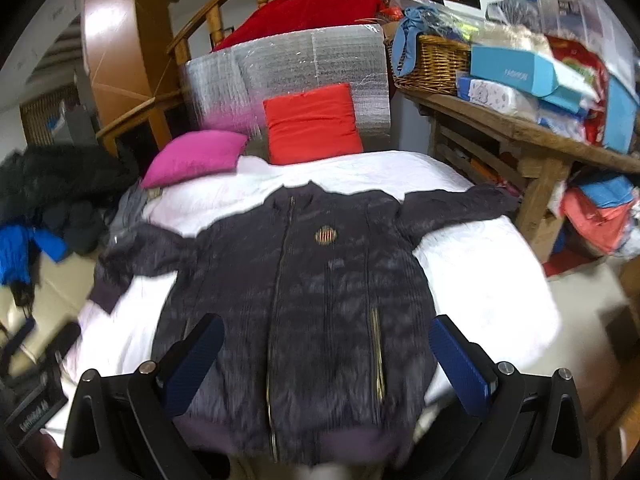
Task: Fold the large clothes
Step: 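Grasp a sleeve of the black jacket with the right tool, then lift the sleeve with the right tool and fold it across the jacket body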
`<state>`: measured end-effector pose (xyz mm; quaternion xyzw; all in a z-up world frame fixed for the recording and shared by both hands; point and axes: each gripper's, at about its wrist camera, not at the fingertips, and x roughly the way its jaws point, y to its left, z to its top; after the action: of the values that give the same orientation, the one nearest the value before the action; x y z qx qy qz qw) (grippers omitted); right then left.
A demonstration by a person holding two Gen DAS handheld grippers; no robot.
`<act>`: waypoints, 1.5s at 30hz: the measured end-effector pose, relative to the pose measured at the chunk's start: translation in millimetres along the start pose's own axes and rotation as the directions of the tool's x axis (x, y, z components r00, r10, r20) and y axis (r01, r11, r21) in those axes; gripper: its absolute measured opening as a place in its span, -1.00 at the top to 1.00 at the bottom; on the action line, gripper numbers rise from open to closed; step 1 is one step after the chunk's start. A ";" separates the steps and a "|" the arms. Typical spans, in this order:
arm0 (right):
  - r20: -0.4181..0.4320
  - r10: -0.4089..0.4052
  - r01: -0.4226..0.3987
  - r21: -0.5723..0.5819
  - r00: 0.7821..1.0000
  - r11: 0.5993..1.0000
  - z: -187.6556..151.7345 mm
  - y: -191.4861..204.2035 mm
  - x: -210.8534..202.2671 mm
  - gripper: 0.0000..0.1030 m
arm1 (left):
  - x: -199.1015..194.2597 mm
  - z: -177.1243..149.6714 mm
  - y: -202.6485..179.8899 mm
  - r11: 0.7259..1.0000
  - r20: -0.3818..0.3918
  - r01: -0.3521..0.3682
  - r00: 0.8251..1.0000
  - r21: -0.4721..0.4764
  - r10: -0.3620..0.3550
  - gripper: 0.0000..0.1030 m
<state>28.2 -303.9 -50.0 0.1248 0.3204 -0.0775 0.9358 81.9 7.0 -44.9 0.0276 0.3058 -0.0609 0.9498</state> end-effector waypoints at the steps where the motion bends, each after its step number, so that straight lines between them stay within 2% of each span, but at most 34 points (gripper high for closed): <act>1: 0.010 0.014 -0.014 0.032 1.000 0.999 7.8 -13.1 14.2 -1.00 | 20.6 2.1 1.8 1.000 -0.044 0.010 0.999 -0.004 -0.010 -1.00; 3: 0.024 0.009 -0.012 0.110 1.000 0.994 24.7 -50.6 54.2 -1.00 | 73.2 5.3 6.2 1.000 -0.121 0.008 0.993 -0.019 -0.011 -1.00; 4: 0.012 -0.024 0.022 0.167 1.000 0.986 33.7 -79.8 84.3 -1.00 | 95.6 6.7 6.9 1.000 -0.152 -0.006 0.988 -0.018 0.003 -1.00; 5: -0.013 -0.044 0.046 0.234 0.999 0.971 40.1 -107.8 110.8 -1.00 | 121.0 8.9 7.1 1.000 -0.184 -0.008 0.983 -0.012 0.006 -1.00; 7: -0.020 -0.013 0.019 0.394 1.000 0.919 46.6 -164.4 154.5 -1.00 | 164.0 13.8 4.4 1.000 -0.227 -0.019 0.974 0.002 0.019 -1.00; 9: -0.005 -0.005 0.007 0.586 1.000 0.810 47.5 -227.4 196.8 -1.00 | 207.7 20.9 1.0 0.999 -0.262 -0.034 0.965 -0.005 0.031 -1.00; 10: -0.002 0.000 0.001 0.637 1.000 0.771 47.6 -245.1 209.4 -1.00 | 226.4 24.1 -0.8 0.999 -0.277 -0.035 0.960 -0.013 0.030 -1.00; 11: 0.002 0.026 -0.020 0.707 1.000 0.707 47.5 -268.9 229.5 -1.00 | 246.3 27.3 -1.5 0.999 -0.292 -0.040 0.956 -0.018 0.033 -1.00; 13: 0.017 0.074 -0.059 0.790 0.997 0.610 48.4 -298.7 258.5 -1.00 | 283.4 33.2 -9.5 0.998 -0.316 -0.055 0.947 -0.007 0.050 -1.00; 15: 0.035 0.069 -0.066 0.853 0.997 0.518 56.4 -326.1 284.8 -1.00 | 307.0 35.6 -17.5 0.998 -0.329 -0.061 0.942 0.013 0.062 -1.00; 17: 0.070 0.063 -0.093 0.864 0.996 0.495 67.6 -344.6 302.4 -1.00 | 325.9 37.3 -22.4 0.998 -0.340 -0.052 0.939 0.022 0.057 -1.00; 22: 0.069 0.011 -0.067 0.907 0.998 0.416 78.9 -387.0 340.9 -1.00 | 345.0 30.2 -31.4 0.999 -0.338 0.000 0.941 0.042 0.014 -1.00; 24: 0.071 -0.002 -0.064 0.914 0.997 0.400 78.5 -400.2 354.3 -0.97 | 344.8 28.4 -36.9 0.997 -0.309 0.000 0.951 0.075 0.024 -1.00; 26: 0.052 -0.019 -0.039 0.911 0.998 0.410 82.5 -405.4 362.5 -0.89 | 345.8 27.9 -40.1 0.995 -0.286 -0.007 0.958 0.102 0.036 -1.00; 28: 0.055 -0.045 -0.029 0.893 0.997 0.449 92.3 -407.1 367.7 -0.63 | 345.4 28.8 -42.6 0.994 -0.268 -0.012 0.963 0.112 0.041 -1.00; 29: 0.042 -0.042 -0.017 0.879 0.998 0.476 97.5 -406.5 371.9 -0.46 | 344.4 29.2 -44.5 0.993 -0.260 -0.014 0.965 0.116 0.044 -1.00; 31: 0.006 -0.053 0.022 0.859 0.999 0.512 103.8 -402.4 377.7 0.02 | 346.0 30.3 -48.8 0.991 -0.249 -0.010 0.967 0.132 0.043 -1.00; 32: -0.018 -0.072 0.054 0.842 0.997 0.537 107.4 -399.5 380.8 0.38 | 346.9 29.9 -51.6 0.990 -0.245 -0.010 0.968 0.140 0.045 -1.00; 36: -0.024 -0.116 0.093 0.768 0.993 0.633 125.2 -371.0 378.8 0.62 | 347.4 29.6 -58.2 0.987 -0.242 -0.009 0.969 0.158 0.047 -1.00; 39: 0.038 -0.112 0.062 0.640 0.993 0.766 152.4 -315.4 360.5 0.63 | 342.4 36.2 -52.0 0.993 -0.236 -0.009 0.971 0.121 0.038 -1.00; 40: 0.053 -0.100 0.047 0.610 0.994 0.791 155.6 -297.2 353.7 0.63 | 340.6 37.8 -50.8 0.994 -0.230 -0.013 0.972 0.112 0.039 -1.00; 43: 0.116 0.008 -0.062 0.473 0.993 0.879 170.2 -225.9 333.3 0.63 | 336.1 45.4 -43.0 0.994 -0.205 -0.036 0.977 0.099 0.056 -1.00; 45: 0.122 0.098 -0.136 0.356 0.988 0.925 171.9 -166.3 323.9 0.63 | 334.5 48.3 -36.1 0.994 -0.196 -0.059 0.978 0.095 0.077 -1.00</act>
<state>344.1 -532.8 -149.9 0.3101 0.2446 -0.0856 0.9147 374.5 -66.1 -201.6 0.0862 0.3954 -0.0389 0.9136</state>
